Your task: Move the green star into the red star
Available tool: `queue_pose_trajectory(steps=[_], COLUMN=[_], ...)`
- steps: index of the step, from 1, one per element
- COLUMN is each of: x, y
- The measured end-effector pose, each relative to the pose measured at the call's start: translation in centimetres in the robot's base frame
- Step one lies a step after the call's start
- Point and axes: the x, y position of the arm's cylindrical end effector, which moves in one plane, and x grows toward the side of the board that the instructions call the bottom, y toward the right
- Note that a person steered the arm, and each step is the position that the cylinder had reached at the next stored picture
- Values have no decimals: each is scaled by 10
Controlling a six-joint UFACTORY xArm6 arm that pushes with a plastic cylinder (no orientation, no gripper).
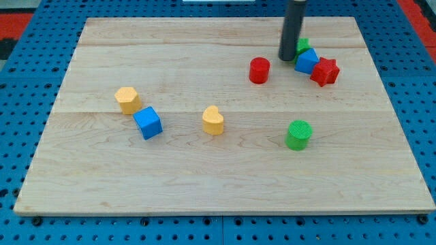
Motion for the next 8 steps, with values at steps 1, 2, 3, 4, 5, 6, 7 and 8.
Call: queue_pose_trajectory(steps=[1, 2, 3, 4, 5, 6, 7, 8], x=[1, 4, -11, -52, -59, -58, -53, -29], y=[3, -43, -77, -73, -54, -7, 10, 20])
